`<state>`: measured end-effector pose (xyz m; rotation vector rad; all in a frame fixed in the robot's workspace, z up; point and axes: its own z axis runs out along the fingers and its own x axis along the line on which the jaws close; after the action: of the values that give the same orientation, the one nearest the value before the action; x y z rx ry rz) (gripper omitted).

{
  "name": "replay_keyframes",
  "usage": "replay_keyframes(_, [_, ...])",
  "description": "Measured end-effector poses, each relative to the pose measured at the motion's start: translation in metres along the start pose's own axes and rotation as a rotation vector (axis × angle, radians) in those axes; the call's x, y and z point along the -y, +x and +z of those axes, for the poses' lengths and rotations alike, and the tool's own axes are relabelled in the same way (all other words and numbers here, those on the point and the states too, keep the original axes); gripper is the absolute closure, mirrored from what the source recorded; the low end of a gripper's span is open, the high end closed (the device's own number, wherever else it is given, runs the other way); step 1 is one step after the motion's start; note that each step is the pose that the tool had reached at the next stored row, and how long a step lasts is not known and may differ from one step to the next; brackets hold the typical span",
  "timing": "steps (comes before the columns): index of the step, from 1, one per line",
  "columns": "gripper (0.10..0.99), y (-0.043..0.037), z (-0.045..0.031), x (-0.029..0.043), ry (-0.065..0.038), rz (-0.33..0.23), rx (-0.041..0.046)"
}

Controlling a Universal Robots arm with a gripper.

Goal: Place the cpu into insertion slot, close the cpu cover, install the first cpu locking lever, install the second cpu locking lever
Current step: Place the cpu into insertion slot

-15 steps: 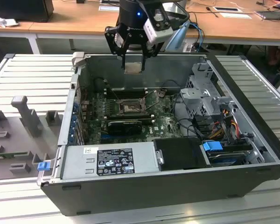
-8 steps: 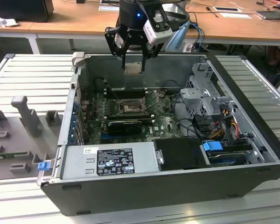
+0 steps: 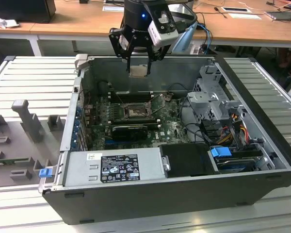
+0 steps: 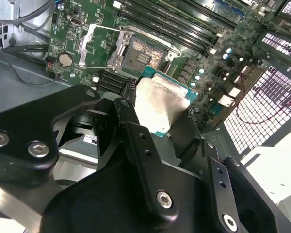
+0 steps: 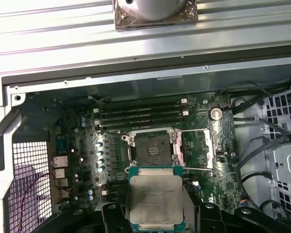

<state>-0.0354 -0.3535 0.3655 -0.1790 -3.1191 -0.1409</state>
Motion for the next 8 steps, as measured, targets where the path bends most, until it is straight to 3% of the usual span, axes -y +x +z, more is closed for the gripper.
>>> replay_keyframes(8, [0.557, 0.0, 0.0, 0.0, -0.001, 0.044, 0.0039])
